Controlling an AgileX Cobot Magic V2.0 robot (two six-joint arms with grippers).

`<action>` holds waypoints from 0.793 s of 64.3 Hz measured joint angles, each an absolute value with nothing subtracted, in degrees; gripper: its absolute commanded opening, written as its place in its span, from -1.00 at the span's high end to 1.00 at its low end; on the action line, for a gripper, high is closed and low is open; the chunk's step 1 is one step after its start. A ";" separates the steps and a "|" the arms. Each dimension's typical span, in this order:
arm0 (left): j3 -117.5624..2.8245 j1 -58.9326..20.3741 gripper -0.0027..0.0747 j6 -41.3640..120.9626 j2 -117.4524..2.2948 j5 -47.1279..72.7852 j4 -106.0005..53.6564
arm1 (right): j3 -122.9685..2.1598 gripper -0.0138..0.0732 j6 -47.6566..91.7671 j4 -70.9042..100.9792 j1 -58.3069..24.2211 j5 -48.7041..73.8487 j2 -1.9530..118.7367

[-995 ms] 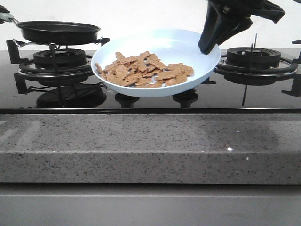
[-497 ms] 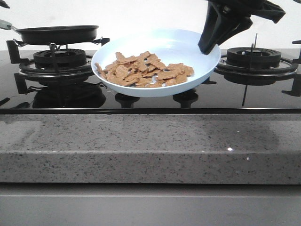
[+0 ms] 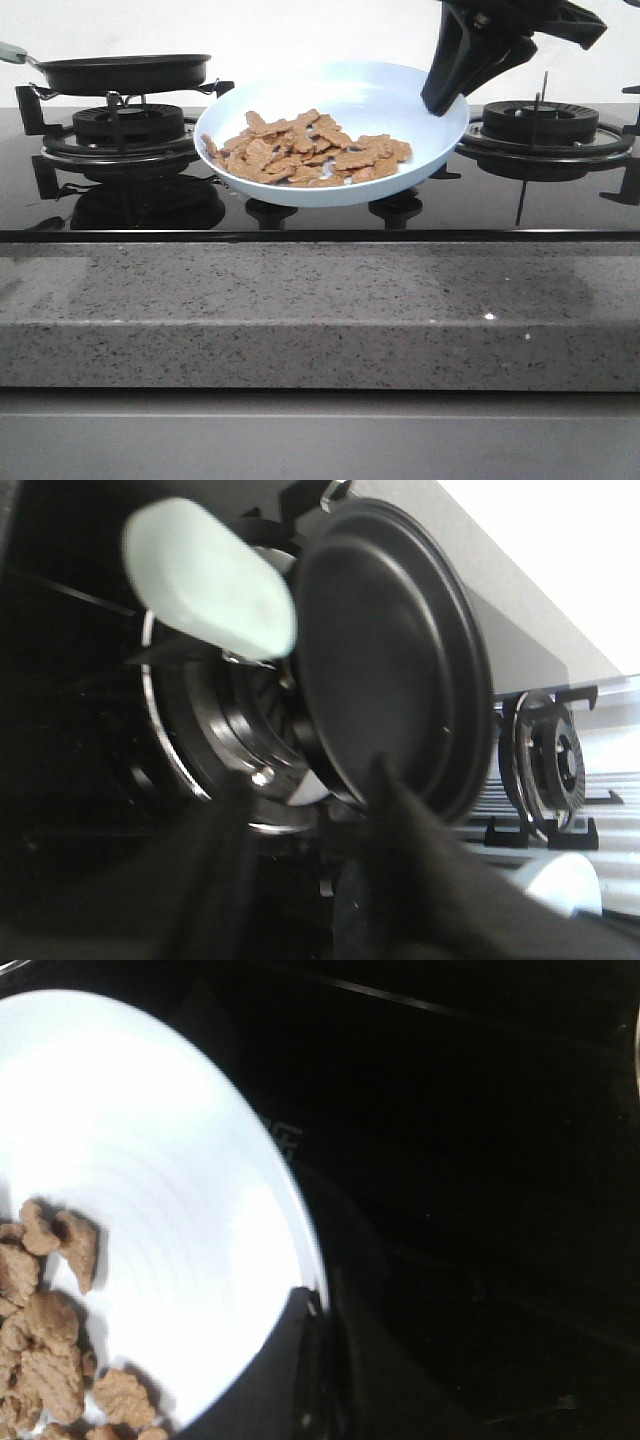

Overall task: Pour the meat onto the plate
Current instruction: 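Return the empty pan to its burner with the left gripper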

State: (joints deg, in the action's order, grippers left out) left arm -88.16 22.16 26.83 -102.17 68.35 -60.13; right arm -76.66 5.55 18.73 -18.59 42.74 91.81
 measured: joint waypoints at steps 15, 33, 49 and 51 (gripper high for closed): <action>-87.95 18.72 0.98 26.97 -97.65 68.68 -56.63 | -76.66 0.82 5.55 18.73 -18.59 42.74 91.81; -75.94 8.27 0.98 29.85 -79.00 51.40 -44.94 | -76.66 0.82 5.55 18.73 -18.59 42.83 91.81; -59.24 -1.13 0.98 28.39 -57.16 35.10 -30.71 | -76.66 0.82 5.55 18.73 -18.59 42.83 91.81; -57.37 -1.40 0.98 28.17 -54.79 33.94 -29.67 | -76.66 0.82 5.55 18.73 -18.59 42.83 91.81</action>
